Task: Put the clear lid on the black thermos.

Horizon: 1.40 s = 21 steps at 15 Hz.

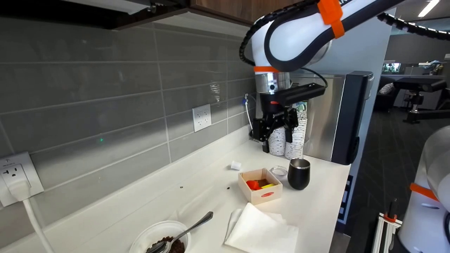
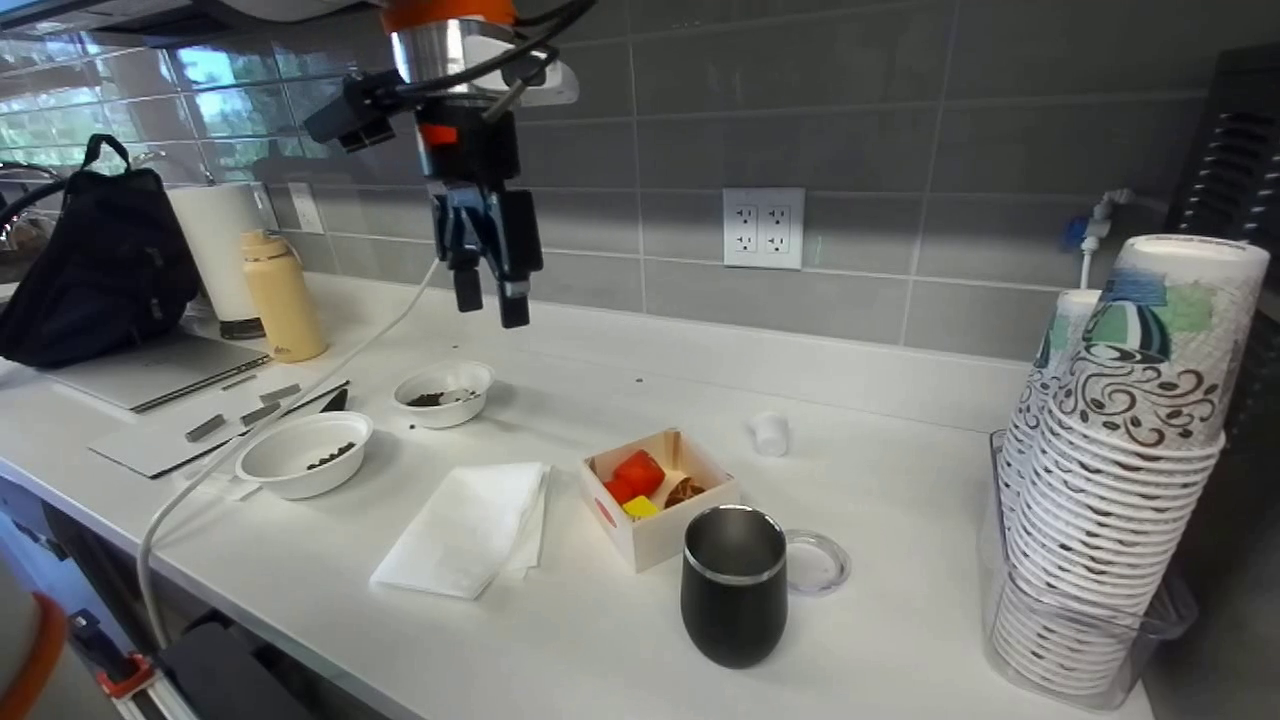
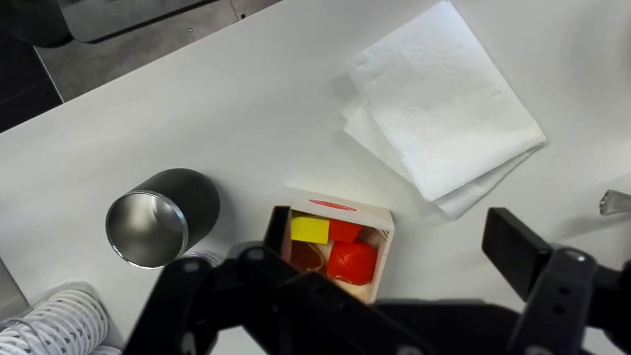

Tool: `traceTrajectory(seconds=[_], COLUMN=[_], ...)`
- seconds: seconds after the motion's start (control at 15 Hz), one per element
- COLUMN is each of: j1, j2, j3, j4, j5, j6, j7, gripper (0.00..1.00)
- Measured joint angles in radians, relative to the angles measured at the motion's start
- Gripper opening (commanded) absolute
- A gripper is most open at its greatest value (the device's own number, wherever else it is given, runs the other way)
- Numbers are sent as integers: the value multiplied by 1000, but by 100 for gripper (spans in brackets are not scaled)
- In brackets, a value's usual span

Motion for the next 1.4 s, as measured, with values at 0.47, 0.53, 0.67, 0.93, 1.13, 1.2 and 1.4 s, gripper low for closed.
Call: traceTrajectory(seconds=[0.47, 0.53, 0.67, 0.93, 1.13, 1.2, 1.4], j1=[-99, -106, -112, -120, -130, -132, -139], j2=[-1, 6, 28, 129, 247, 284, 378], j3=[-210, -231, -257, -281, -289, -290, -294], j4=[-87, -86, -76, -29, 25, 44, 88], j5=[0, 2, 2, 3, 6, 11, 48], j6=[199, 224, 271, 363, 442, 464, 525], j7=[-274, -309, -354, -384, -385, -385, -385], gripper=[100, 100, 100, 100, 100, 100, 100])
